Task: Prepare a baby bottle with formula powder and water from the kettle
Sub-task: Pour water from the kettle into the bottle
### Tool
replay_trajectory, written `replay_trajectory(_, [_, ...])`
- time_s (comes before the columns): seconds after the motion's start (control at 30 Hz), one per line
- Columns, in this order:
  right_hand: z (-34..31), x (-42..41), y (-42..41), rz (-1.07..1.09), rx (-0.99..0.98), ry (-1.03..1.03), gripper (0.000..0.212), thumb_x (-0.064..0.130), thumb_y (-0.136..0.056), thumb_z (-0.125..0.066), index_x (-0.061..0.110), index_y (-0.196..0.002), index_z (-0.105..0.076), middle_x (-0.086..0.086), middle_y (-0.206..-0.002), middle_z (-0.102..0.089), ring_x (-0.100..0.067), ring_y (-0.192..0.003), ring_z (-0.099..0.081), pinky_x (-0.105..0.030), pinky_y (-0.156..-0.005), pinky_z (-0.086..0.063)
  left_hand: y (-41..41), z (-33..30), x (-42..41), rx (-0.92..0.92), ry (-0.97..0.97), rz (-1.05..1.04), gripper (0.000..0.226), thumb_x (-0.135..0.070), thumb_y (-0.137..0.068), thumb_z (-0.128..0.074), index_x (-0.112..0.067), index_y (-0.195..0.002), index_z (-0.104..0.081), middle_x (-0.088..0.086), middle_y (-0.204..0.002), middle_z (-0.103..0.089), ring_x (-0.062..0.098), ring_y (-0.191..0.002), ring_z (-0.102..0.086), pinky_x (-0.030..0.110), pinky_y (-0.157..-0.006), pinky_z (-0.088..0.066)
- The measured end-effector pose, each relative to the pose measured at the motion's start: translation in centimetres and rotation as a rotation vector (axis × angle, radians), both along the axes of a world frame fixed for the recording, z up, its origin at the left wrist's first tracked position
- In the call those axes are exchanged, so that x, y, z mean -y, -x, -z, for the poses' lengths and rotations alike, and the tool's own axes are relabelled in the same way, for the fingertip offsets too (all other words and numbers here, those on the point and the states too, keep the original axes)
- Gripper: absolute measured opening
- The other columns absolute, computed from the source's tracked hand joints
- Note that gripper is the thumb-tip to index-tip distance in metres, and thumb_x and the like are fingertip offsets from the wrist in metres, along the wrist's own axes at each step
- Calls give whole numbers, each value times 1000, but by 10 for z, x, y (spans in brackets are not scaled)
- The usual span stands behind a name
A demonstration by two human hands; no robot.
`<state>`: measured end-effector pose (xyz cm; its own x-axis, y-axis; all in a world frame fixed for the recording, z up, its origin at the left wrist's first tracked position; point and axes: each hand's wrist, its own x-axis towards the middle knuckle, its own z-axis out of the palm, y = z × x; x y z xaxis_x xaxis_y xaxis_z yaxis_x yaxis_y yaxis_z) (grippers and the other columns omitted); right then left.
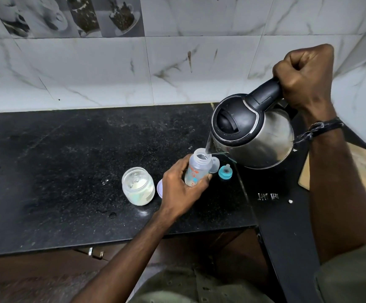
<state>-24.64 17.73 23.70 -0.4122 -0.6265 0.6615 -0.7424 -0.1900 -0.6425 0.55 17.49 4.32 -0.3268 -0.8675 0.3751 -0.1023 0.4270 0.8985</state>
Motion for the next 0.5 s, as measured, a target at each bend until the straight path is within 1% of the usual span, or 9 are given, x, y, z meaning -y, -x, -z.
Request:
replay_trajectory(0.17, [0,0,-2,-3,-29,-7,31,16,-70,-55,9,-44,-39,8,-36,-34,-5,-40,-19,-21,-44,-19,0,3,3,4,12,2,51,-18,-79,-86,-15,-128,-71,-5,-116,-76,11,-105,-71,29,-88,-57])
replay_trajectory(0.27, [-1,1,-2,1,-43,-14,32,17,-69,-55,11,-43,-37,7,-36,-35,-6,-40,-20,-21,-45,-19,0,4,3,-2,9,0,52,-19,-79,-86,-15,-128,-70,-5,-118,-76,10,-106,-71,26,-89,-57])
replay_trajectory(0.33, [-1,2,-2,5,-42,-20,31,18,-69,-55,10,-44,-39,7,-37,-35,-6,-41,-20,-21,-45,-19,0,5,4,3,11,-2,52,-19,-79,-86,-15,-129,-70,-5,-117,-76,9,-105,-70,25,-88,-56])
replay_trajectory(0.43, [-2,3,-3,6,-46,-34,32,19,-68,-55,12,-43,-37,7,-37,-34,-6,-40,-20,-21,-45,-19,2,7,6,13,16,-10,52,-17,-78,-87,-15,-127,-71,-4,-116,-76,10,-104,-71,33,-88,-58])
replay_trajectory(0.5, [-2,3,-3,6,-53,-35,32,20,-68,-54,13,-43,-35,6,-37,-34,-6,-41,-19,-21,-45,-19,2,8,6,15,15,-19,51,-18,-78,-87,-15,-126,-71,-4,-115,-76,10,-103,-71,36,-87,-58])
